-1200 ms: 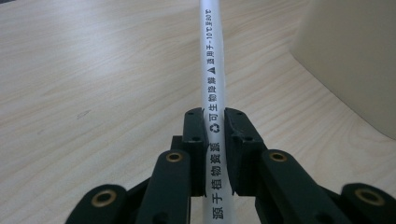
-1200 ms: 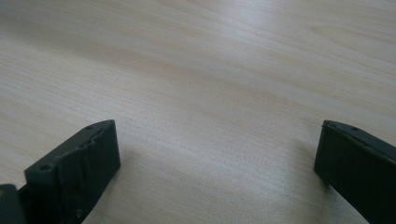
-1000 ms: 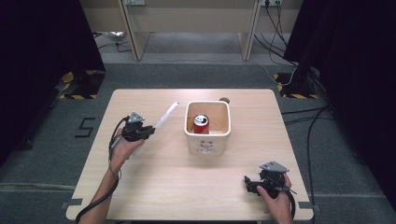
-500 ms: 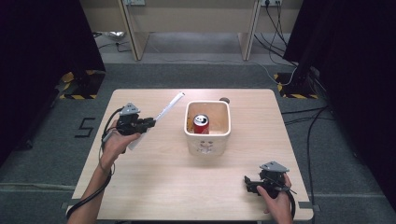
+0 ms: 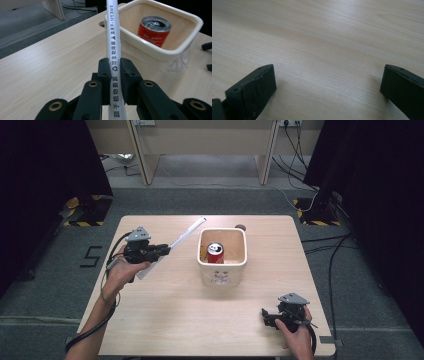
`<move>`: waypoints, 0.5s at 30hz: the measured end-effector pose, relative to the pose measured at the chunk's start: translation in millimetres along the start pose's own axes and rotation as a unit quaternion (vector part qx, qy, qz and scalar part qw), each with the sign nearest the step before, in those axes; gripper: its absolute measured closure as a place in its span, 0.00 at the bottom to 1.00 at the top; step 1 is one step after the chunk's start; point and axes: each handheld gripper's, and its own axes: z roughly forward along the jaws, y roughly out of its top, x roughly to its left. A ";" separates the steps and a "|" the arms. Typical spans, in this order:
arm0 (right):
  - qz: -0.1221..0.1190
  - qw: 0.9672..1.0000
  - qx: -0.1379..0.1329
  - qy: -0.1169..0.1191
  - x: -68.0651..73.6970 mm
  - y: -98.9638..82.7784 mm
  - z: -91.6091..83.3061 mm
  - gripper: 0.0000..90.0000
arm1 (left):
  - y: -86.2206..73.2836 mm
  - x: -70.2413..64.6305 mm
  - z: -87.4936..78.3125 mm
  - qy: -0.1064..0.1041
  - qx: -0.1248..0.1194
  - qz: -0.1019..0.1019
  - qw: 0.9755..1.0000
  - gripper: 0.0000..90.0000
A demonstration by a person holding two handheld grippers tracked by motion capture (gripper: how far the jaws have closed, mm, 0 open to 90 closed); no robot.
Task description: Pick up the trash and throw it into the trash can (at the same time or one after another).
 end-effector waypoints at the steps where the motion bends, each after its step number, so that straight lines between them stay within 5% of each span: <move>1: 0.000 1.000 0.000 0.000 0.0 0.0 0.0 0.00 | 0.9 -1.9 0.6 -0.001 0.001 0.003 1.000 0.88; 15: 0.001 1.000 -0.001 0.001 0.2 -0.1 0.1 0.00 | 28.4 -19.2 11.2 -0.018 0.000 0.030 0.999 0.88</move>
